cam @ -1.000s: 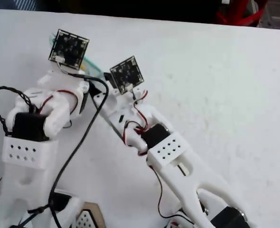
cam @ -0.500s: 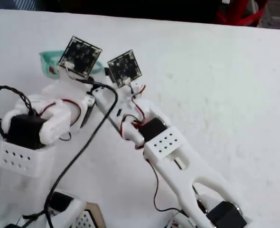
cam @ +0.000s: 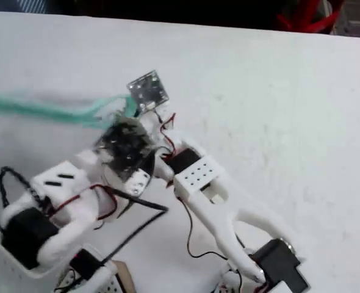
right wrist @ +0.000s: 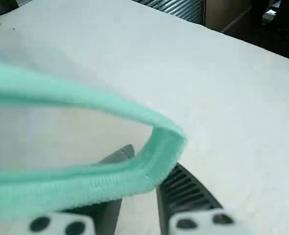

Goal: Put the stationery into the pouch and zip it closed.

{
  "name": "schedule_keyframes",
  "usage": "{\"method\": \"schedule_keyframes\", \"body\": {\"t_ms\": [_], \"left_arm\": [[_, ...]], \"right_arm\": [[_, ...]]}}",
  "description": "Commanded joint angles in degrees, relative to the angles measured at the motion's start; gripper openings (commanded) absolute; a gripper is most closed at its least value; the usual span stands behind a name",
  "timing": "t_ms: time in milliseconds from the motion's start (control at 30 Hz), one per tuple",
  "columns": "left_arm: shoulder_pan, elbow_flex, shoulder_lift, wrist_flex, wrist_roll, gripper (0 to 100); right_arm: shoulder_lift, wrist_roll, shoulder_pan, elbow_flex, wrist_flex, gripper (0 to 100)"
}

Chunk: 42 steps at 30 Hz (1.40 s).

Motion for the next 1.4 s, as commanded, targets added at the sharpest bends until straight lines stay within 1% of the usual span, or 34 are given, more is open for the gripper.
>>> {"method": "schedule_keyframes", "body": {"t_ms": [0, 167, 267, 333, 433, 567, 667, 767, 800, 867, 933, 1000, 1100, 1200, 1367], "left_arm": [[-3.38, -0.35, -0.04, -1.76, -0.18, 2], [-8.84, -0.35, -0.04, -2.11, -0.26, 2], [-10.95, -1.14, -0.04, -2.81, -1.05, 2], [-12.70, -2.64, 0.04, -3.25, -2.29, 2], [-14.29, -5.45, 0.22, -4.04, -2.29, 2], [-14.29, -7.74, 0.22, -6.59, -2.20, 2], [-14.37, -8.88, 0.31, -9.32, -2.20, 2], [-14.37, -8.97, 0.31, -11.96, -2.20, 2], [-14.37, -8.88, 0.31, -12.48, -2.20, 2], [-14.29, -8.70, 0.31, -12.31, -2.20, 2], [-14.29, -8.70, 0.31, -11.08, -2.20, 2], [-14.29, -8.79, -0.04, -9.14, -2.11, 2], [-14.02, -8.97, -0.04, -5.54, -1.05, 2], [-14.29, -8.97, -0.13, -2.64, 0.09, 2], [-14.46, -9.14, -0.22, 1.58, 0.00, 2]], "right_arm": [[-0.84, 0.79, -1.10, -1.49, -0.13, 1.9], [-1.01, 0.79, -0.22, -1.49, -0.04, 1.9], [-4.88, 0.44, 2.95, -0.70, 1.19, 1.9], [-10.42, 0.44, 6.11, 0.53, 2.33, 1.9], [-21.23, 0.70, 9.36, 4.48, 4.09, 1.9], [-34.07, 0.97, 11.21, 11.08, 5.05, 1.9], [-40.66, 0.97, 11.74, 13.54, 9.27, 1.9], [-45.58, 0.97, 11.12, 13.54, 16.40, 2.4], [-47.34, 1.05, 10.59, 13.01, 18.51, 4.1], [-50.15, 1.05, 9.80, 11.69, 24.04, 10.3], [-52.44, 1.14, 7.34, 10.64, 29.32, 16.5], [-53.93, 3.96, 4.00, 10.37, 32.40, 20.4], [-53.85, 9.41, -1.54, 11.34, 31.34, 21.4], [-51.38, 13.54, -2.77, 12.57, 27.47, 21.6], [-47.08, 15.12, -4.26, 12.48, 25.19, 22.7]]}}
